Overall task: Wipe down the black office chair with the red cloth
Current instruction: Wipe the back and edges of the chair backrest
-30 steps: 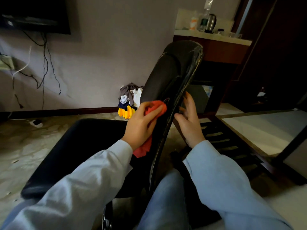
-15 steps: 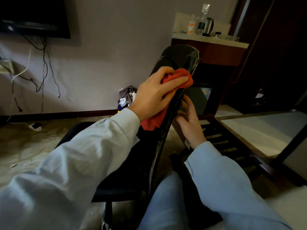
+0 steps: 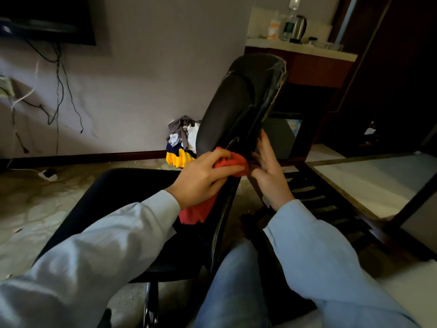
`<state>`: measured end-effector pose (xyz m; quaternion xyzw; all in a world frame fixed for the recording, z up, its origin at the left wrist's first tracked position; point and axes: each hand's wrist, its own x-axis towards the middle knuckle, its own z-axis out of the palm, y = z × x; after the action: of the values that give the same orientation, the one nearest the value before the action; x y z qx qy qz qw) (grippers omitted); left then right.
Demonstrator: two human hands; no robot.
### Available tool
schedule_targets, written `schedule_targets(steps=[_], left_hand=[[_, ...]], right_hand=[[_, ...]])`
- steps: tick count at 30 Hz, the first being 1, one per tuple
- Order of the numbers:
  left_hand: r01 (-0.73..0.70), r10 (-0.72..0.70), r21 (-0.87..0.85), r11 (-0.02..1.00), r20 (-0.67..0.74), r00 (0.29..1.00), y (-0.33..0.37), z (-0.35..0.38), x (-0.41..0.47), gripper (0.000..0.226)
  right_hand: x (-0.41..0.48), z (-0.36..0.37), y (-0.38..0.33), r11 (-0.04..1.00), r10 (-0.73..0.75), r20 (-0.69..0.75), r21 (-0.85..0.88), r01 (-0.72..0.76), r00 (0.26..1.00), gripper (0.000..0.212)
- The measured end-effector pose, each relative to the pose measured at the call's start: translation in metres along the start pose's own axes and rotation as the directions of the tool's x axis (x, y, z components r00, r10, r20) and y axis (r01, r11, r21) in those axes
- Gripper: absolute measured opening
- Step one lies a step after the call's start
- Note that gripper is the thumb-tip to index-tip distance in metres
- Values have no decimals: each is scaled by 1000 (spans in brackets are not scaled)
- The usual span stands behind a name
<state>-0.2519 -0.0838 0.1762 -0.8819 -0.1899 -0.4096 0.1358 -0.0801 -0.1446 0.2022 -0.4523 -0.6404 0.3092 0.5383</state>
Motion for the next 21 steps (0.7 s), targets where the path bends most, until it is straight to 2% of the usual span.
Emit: schedule_targets(steps=[3, 7, 11, 15, 21], left_hand=[[37, -44, -51, 998, -141, 989, 3, -16, 25, 38], [16, -9, 31, 999, -204, 979, 2, -27, 65, 38], [14, 0, 80, 997, -176, 984, -1, -19, 76, 38], [5, 2, 48, 999, -147, 989, 0, -4, 52, 39], [-43, 42, 71, 997, 17, 999, -2, 14, -10, 42]], right_hand=[[0, -3, 0, 1000, 12, 6, 7, -12, 1000, 72], [0, -4, -2, 999, 13, 2, 33, -13, 1000, 71], [1, -8, 7, 1000, 25, 12, -6, -25, 1000, 84], [1, -6, 10, 1000, 16, 6, 4, -16, 1000, 78], [-2, -2, 18, 999, -12, 36, -40, 13, 999, 79]])
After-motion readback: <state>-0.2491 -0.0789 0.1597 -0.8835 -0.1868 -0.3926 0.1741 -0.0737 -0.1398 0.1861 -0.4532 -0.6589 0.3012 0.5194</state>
